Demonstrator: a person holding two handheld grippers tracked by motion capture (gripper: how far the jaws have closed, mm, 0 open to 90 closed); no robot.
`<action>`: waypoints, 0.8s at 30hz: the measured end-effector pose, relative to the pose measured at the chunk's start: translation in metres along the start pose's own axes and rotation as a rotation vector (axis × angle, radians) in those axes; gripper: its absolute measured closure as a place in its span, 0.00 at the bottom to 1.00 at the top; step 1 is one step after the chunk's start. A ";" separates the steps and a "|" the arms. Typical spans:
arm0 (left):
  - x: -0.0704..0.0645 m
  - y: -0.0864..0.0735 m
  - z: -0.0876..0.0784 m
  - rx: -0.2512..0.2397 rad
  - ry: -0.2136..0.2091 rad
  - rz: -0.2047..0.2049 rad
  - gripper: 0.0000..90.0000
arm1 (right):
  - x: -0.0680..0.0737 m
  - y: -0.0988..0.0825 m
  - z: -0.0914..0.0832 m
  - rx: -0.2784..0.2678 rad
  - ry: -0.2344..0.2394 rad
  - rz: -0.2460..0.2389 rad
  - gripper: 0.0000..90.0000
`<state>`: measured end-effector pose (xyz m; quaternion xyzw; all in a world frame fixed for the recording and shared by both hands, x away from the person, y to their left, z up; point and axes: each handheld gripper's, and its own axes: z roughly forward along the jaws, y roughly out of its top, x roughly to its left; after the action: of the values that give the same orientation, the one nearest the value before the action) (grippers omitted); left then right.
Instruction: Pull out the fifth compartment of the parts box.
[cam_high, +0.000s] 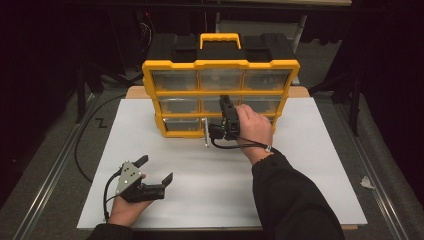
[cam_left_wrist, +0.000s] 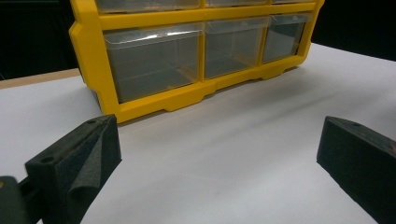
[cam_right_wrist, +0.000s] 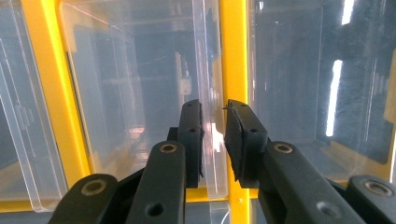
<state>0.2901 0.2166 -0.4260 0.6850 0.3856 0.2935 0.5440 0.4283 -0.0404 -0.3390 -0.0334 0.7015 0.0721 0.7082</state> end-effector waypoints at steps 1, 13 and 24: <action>0.000 0.000 0.000 0.000 0.000 0.000 0.00 | 0.000 0.000 0.000 0.001 0.000 0.001 0.87; 0.000 0.000 -0.001 -0.003 0.000 0.000 0.00 | 0.000 0.002 -0.005 0.014 -0.003 -0.026 0.89; 0.000 0.001 -0.001 -0.005 -0.001 -0.001 0.00 | 0.000 0.002 -0.015 0.006 0.006 -0.040 0.91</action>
<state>0.2895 0.2175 -0.4251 0.6836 0.3849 0.2938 0.5461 0.4132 -0.0402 -0.3388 -0.0453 0.7031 0.0556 0.7074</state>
